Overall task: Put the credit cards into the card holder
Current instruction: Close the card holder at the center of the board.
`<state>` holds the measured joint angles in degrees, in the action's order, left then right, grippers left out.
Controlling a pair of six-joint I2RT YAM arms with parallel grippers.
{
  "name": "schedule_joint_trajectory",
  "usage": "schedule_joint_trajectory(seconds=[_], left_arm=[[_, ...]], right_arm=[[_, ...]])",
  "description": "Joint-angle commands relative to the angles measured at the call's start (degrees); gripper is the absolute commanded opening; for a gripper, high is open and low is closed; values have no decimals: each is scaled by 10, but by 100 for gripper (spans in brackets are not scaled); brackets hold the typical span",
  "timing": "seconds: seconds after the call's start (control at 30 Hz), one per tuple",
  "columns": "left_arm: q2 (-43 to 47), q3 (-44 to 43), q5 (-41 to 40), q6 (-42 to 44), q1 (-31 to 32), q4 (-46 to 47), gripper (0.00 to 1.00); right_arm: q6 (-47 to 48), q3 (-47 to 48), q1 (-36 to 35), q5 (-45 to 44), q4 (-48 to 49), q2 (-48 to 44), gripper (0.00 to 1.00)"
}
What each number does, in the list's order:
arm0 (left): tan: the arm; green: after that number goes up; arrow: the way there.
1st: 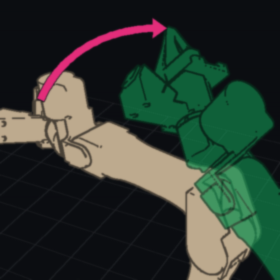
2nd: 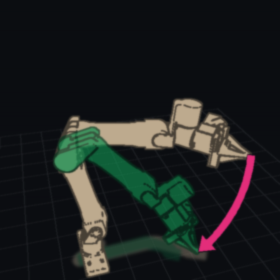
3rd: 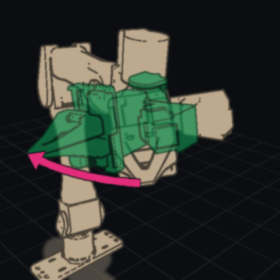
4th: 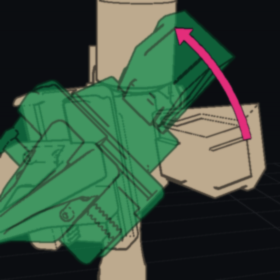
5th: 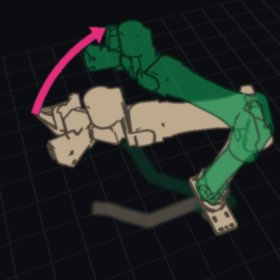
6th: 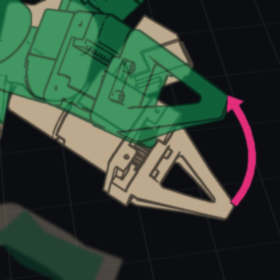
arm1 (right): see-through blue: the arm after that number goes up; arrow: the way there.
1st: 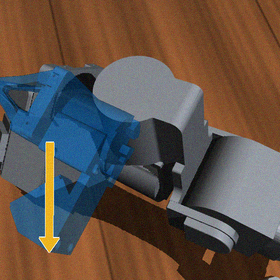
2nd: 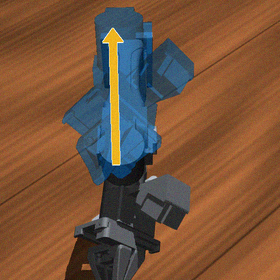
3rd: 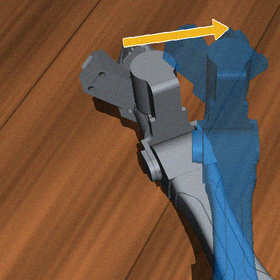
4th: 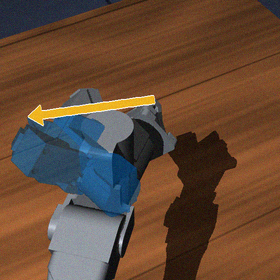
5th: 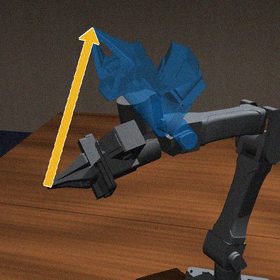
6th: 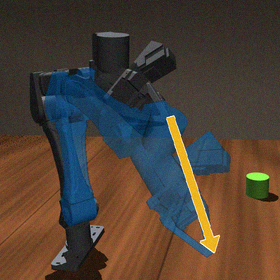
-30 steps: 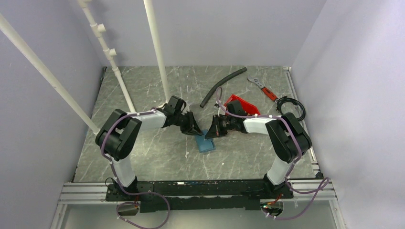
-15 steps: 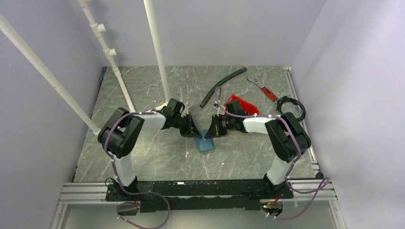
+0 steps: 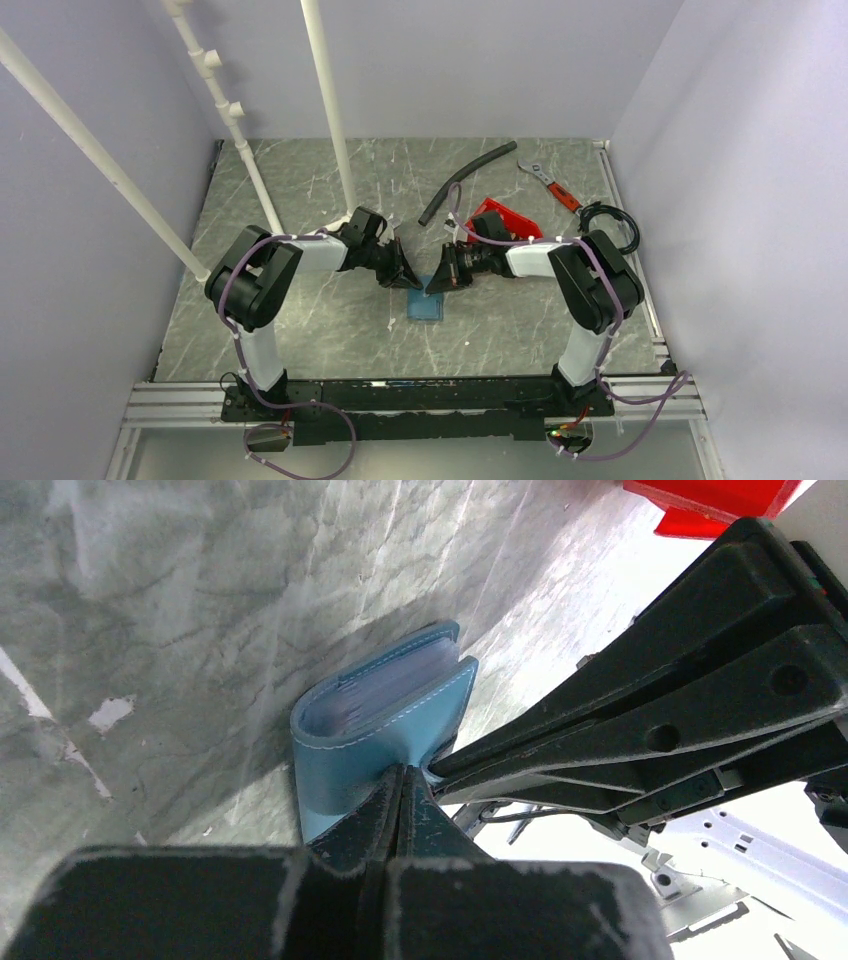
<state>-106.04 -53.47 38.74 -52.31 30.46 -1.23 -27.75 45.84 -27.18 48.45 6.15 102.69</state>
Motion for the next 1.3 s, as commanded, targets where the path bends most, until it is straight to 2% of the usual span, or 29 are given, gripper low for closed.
schedule_joint_trajectory(seconds=[0.0, 0.2, 0.47, 0.63, 0.8, 0.9, 1.1, 1.27], left_arm=[[-28, 24, -70, 2, 19, -17, 0], [-31, 37, -78, -12, 30, -1, 0], [-13, 28, -69, -5, 33, -11, 0], [67, 15, -77, 25, 20, -70, 9], [136, 49, -105, 32, 18, -110, 8], [138, 80, -81, 21, 19, -89, 0], [150, 116, -91, 16, 28, -76, 0], [115, 119, -110, 15, 41, -87, 0]], right_arm=[[33, -12, -33, -66, -78, 46, 0], [59, 5, -55, -151, -141, 42, 0], [34, 19, -97, -220, -153, 59, 0], [24, 6, -97, -223, -142, 58, 0], [8, -5, -91, -216, -122, 56, 0], [0, -10, -90, -201, -107, 60, 0], [6, -11, -89, -182, -95, 59, 0], [36, 10, -90, -191, -126, 58, 0]])
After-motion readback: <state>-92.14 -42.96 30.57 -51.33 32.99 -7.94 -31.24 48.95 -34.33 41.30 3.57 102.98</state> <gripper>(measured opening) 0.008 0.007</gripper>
